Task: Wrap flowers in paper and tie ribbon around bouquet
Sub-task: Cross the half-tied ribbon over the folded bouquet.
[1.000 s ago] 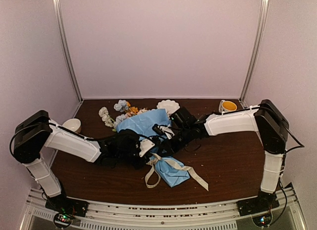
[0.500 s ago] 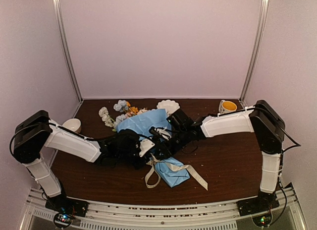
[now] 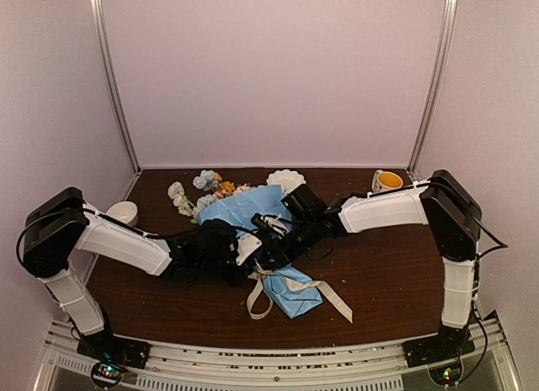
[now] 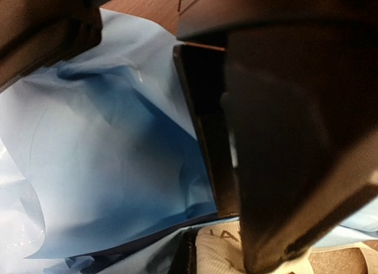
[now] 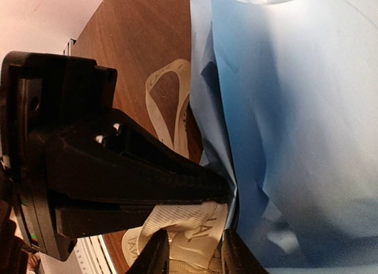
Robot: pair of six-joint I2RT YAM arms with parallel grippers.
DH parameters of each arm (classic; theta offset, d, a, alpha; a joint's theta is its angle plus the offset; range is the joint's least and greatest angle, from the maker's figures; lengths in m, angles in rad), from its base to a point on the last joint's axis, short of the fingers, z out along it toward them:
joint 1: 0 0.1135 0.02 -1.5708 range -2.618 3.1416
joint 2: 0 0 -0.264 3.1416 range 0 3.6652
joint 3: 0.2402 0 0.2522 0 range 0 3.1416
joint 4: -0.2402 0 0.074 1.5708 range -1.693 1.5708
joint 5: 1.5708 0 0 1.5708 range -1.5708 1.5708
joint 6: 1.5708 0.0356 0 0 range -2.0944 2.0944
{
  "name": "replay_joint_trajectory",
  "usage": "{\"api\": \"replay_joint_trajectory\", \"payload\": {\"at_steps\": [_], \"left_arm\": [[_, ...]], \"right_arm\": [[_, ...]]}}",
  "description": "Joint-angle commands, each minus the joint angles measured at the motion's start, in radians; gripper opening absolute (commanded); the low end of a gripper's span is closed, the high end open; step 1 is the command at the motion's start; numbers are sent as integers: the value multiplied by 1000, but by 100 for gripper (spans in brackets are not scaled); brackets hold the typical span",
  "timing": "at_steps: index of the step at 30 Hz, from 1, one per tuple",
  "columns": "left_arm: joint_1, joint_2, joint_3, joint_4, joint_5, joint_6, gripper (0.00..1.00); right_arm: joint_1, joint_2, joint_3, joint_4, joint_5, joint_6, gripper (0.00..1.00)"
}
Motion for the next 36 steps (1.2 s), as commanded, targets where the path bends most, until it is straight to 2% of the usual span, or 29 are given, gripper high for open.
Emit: {"api": "replay_joint_trajectory", "payload": {"at_steps": [1,3,5,12,17,21,22,30,36], "left_arm": [[1,7,-1,35,0,-7,0],[1,5,-3,36,5,-6,1],[1,6,-2,36,7,-5,7],[1,18,9,26,4,-8,18],[1,28,25,10,0,-10,17],[1,11,11,19,-9,-15,16],[1,-1,5,22,-11,-16,16],[1,-110,-42,8,-11,9,19],[1,-116,-48,-22,10,48,15]], "right_arm": [[0,-10,-11,69,-31,38,33],[-13,-28,-48,149,-65,85,33],[-24,-34,-79,217,-88,136,33],[-24,-7,-82,215,-42,147,31],[-20,7,-79,210,-16,152,30],[-21,7,-67,177,-17,140,3],[-23,1,-67,166,-8,135,0],[-36,-44,-69,113,17,102,0],[-35,-58,-74,111,10,101,0]]}}
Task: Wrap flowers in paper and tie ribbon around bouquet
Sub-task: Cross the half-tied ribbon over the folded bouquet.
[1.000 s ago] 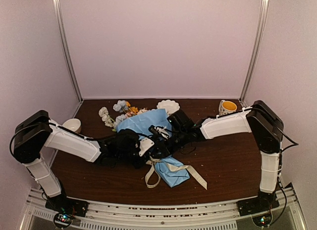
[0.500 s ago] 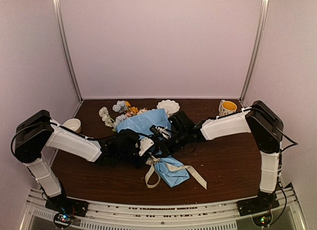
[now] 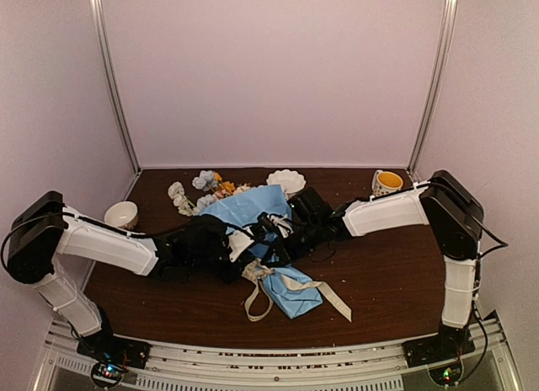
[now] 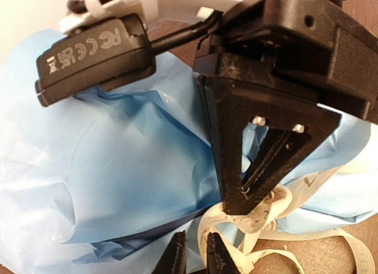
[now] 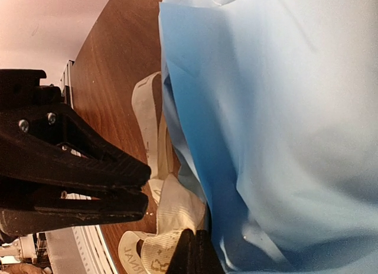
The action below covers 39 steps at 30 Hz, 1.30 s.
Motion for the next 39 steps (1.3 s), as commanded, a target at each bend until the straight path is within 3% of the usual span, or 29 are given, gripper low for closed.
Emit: {"api": "replay_joint_trajectory", "payload": {"at_steps": [1,8,16,21,27,35,39], "left_arm": [[-3,4,-1,-17,18,38,15],[4,54,69,-104,37,127,16],[55,77,104,-106,118,127,14],[55,76,115,-119,140,126,15],[55,58,136,-169,177,144,20],[63,30,148,-206,198,196,17],[114,31,137,-185,345,199,12]], "right_arm": [[-5,-50,-2,-12,16,-16,0],[-3,-60,-7,-19,-4,-27,3],[-3,-58,-8,-19,-15,-25,11],[-2,-57,-5,-30,-14,-27,0],[-2,-64,-4,-42,-5,-30,0],[-3,-94,0,-129,-11,-117,0],[-2,-93,0,-129,-66,-128,0]]}}
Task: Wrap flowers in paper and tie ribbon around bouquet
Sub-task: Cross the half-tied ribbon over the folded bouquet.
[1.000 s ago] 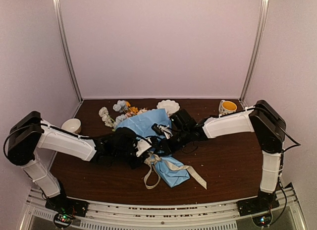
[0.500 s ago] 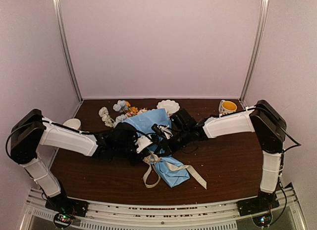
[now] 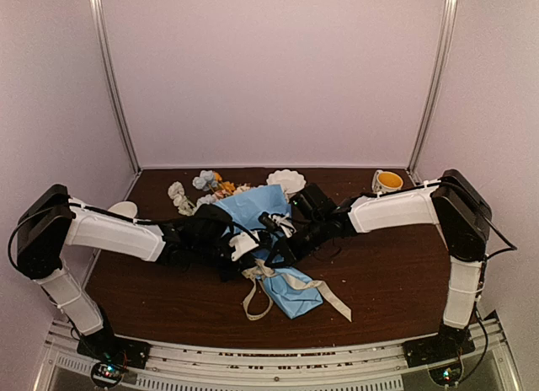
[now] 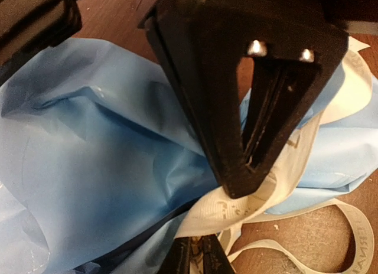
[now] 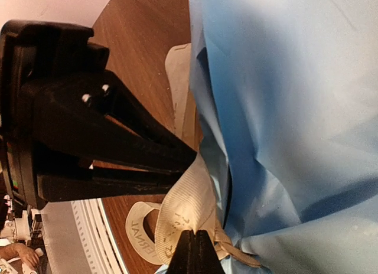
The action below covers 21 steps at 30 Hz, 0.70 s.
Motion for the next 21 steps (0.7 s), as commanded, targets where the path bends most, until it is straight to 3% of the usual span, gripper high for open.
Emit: {"api": "replay_joint_trajectory", "payload": {"at_steps": [1,8,21], "left_arm": [[56,-23,20,29,156,27,12],[60,9,60,23,204,42,16],[60,69,90,-27,134,54,41]], "right_arm": [[-1,-35,1,-24,-50,-38,0],[0,-29,1,-21,-55,-36,0],[-2,-48,4,17,-70,-20,0]]}}
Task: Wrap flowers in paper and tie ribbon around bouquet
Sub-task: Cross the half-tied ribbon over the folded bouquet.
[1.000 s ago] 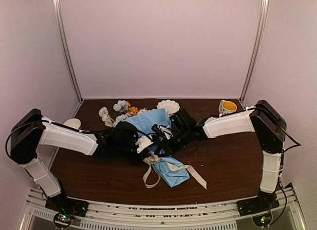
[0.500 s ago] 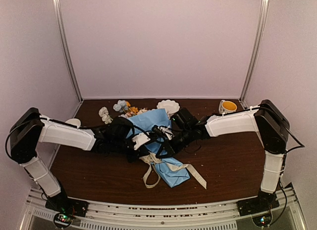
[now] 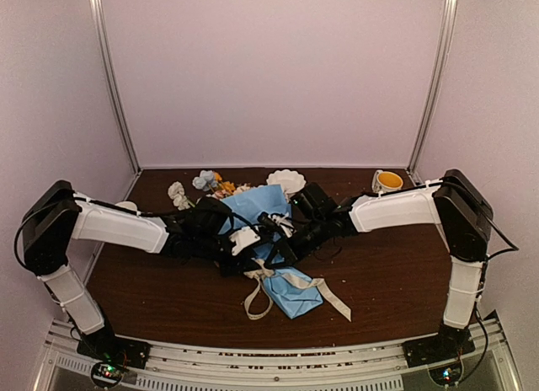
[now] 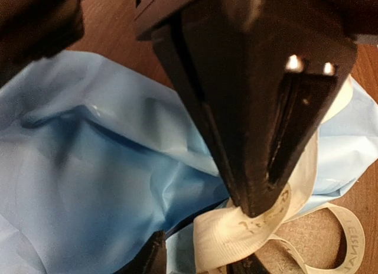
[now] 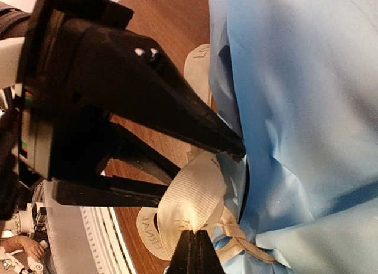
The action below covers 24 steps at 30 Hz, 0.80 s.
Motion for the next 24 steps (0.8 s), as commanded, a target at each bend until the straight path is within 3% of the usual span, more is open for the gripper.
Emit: {"api": "replay_joint_trajectory", "payload": {"at_steps": [1,10,17,20,24], "left_arm": [[0,38,39,8,-36,4,42],[0,77,45,67,-114,-67,41],[-1,65,34,89,-95,-103,18],[-1,55,20,97,-88,-116,0],[-3,42,-7,120,-99,-133,0]], "right_arm": [[-2,-35,2,27,-30,2,0],[0,-29,-4,61,-87,22,0],[5,-8,18,24,-87,2,6],[3,-12,17,20,-65,3,8],[-9,-27,11,32,-33,15,15]]}}
